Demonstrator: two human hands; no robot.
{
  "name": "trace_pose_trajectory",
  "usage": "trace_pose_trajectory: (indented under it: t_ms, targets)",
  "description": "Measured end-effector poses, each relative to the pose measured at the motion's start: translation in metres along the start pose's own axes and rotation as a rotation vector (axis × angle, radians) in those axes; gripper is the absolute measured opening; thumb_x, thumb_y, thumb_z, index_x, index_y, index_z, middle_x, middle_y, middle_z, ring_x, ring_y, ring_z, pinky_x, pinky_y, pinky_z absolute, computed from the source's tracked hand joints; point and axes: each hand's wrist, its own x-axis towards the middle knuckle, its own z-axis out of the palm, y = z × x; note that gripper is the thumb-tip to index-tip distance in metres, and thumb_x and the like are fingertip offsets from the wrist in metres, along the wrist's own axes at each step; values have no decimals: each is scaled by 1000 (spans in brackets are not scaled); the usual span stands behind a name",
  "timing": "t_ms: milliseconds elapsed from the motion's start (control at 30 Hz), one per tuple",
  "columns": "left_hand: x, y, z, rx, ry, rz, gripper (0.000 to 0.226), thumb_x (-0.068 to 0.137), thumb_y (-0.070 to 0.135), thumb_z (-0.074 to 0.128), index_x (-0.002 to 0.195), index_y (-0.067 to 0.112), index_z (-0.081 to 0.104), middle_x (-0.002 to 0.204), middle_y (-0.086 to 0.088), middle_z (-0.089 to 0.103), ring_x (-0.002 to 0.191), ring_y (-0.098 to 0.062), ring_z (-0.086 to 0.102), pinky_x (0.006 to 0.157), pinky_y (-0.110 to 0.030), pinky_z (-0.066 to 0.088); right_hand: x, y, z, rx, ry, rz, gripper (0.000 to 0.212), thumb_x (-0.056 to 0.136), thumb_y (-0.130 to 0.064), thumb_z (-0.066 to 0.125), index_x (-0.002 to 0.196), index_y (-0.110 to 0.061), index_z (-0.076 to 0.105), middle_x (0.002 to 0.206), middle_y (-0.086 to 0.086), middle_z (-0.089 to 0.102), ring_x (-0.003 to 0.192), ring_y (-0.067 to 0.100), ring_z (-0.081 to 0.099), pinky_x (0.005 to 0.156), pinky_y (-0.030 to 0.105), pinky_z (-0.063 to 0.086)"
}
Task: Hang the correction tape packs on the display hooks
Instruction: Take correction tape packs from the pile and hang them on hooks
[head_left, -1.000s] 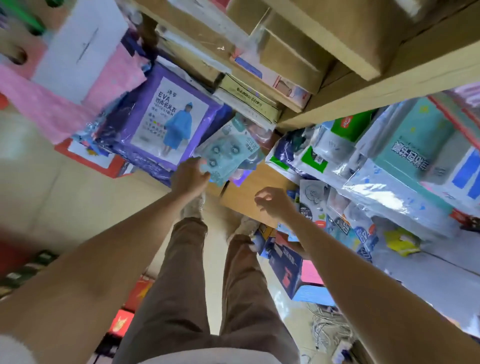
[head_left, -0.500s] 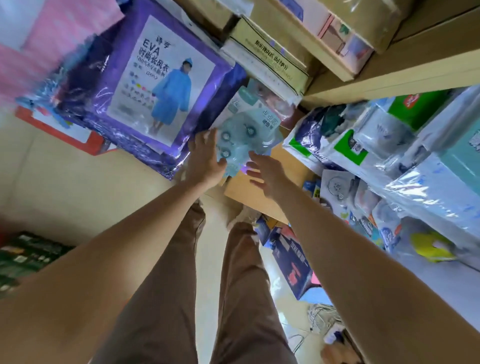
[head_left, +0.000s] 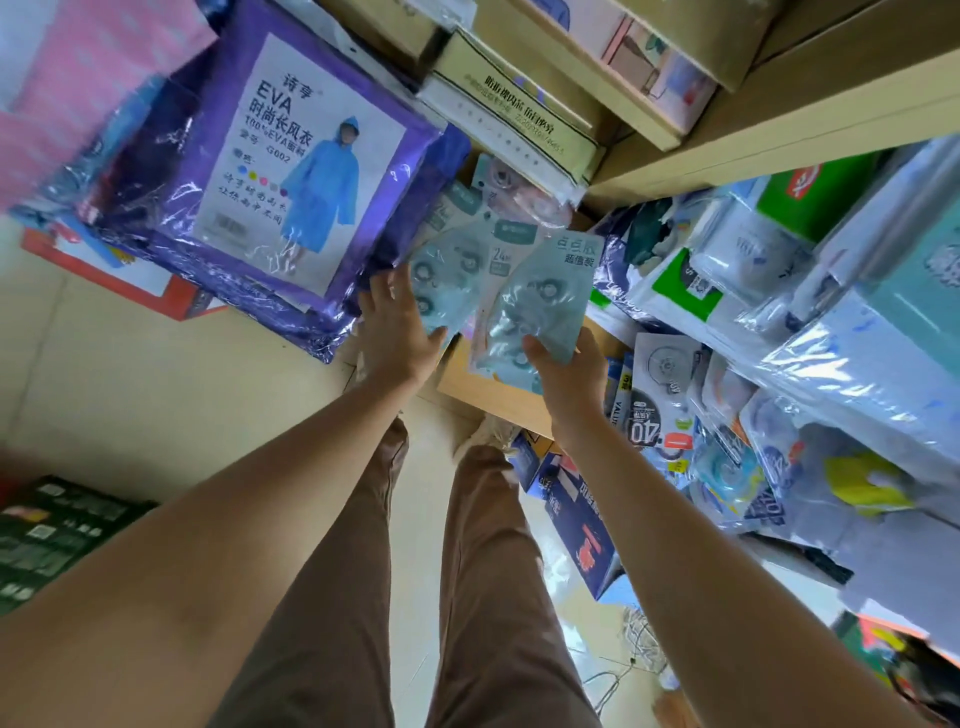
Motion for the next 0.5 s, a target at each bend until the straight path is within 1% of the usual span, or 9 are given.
trace_pose_trajectory:
  t_ms: [67, 133, 167, 233, 333, 433, 500]
  targets:
    - [0, 5, 4, 61, -19, -45, 99, 75, 42, 83, 152, 9, 31, 144, -20, 42, 127, -43, 41, 93, -56, 49, -3, 11, -9, -19, 47, 1, 30, 81, -24, 80, 104, -12, 65, 91, 7, 70, 74, 18, 63, 54, 21, 48]
    - [1, 7, 7, 95, -10, -67, 100, 77, 45, 81, 154, 11, 28, 145, -19, 42, 128, -43, 41, 94, -55, 49, -7, 20, -16, -39, 64, 7, 32, 80, -26, 80, 106, -12, 66, 91, 6, 70, 77, 21, 65, 58, 25, 50]
    - [0, 9, 8, 104, 6, -62, 98, 77, 45, 81, 154, 11, 30, 144, -18, 44, 127, -42, 43, 93, -54, 48, -8, 25, -19, -47, 66, 12, 33, 80, -27, 80, 106, -13, 66, 91, 5, 71, 78, 21, 67, 60, 27, 51]
    - [-1, 10, 11, 112, 27, -23, 92, 75, 48, 83, 147, 11, 40, 140, -17, 49, 126, -40, 46, 92, -52, 47, -12, 29, -26, -45, 76, 17, 31, 80, -26, 80, 105, -14, 67, 91, 4, 71, 79, 21, 67, 63, 29, 52]
    - [-3, 12, 15, 99, 42, 21, 88, 65, 59, 84, 134, 15, 50, 137, -15, 52, 126, -39, 47, 92, -50, 45, -13, 36, -34, -35, 93, 9, 29, 80, -24, 80, 103, -14, 66, 92, 4, 71, 79, 21, 66, 63, 28, 51]
    - [-4, 10, 24, 83, 25, -8, 94, 56, 70, 83, 128, 21, 48, 138, -15, 47, 125, -39, 43, 96, -47, 43, -12, 44, -40, -56, 112, -6, 31, 81, -24, 80, 105, -12, 66, 94, 6, 70, 82, 24, 67, 63, 26, 50]
    - [-5, 9, 29, -14, -9, -30, 97, 53, 61, 90, 128, 17, 46, 139, -20, 43, 128, -41, 40, 102, -47, 44, -11, 47, -44, -75, 120, -15, 32, 82, -24, 80, 106, -10, 65, 93, 6, 69, 80, 23, 65, 60, 23, 46]
